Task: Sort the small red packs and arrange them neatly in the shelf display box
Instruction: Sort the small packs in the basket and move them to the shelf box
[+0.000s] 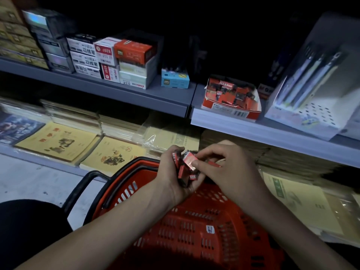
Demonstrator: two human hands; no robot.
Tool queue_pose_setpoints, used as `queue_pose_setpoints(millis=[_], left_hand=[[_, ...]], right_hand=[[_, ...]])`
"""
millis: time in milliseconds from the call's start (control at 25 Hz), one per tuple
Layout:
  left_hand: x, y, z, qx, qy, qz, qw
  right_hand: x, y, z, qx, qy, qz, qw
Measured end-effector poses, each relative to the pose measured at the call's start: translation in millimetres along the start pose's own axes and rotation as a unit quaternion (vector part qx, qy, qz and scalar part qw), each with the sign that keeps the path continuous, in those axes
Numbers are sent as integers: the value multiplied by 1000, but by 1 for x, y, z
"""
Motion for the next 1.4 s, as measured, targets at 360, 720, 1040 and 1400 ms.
queue_pose_setpoints(millis=[360,720,1040,1400], left_hand=[[26,13,4,-17,37,-55,998],[50,27,-4,-15,41,-165,985],[62,32,-9,-11,51,-183,982],[67,39,-7,-29,59,-144,987]], right_hand=[[-5,-19,4,12,44,190,981],[-25,-80,57,175,-19,150,973],[-25,-85,160,18,61,-115,991],[-69,-49,75,-44,-86,-27,995]])
Point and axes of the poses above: each hand's wrist, its own z-axis towards the middle knuckle, its own y-axis out of the palm, x = y × z, the point moved 3 cm from there along z, towards the middle knuckle, and after that the axes turned 4 degrees about -x, right-handed, at the moved point
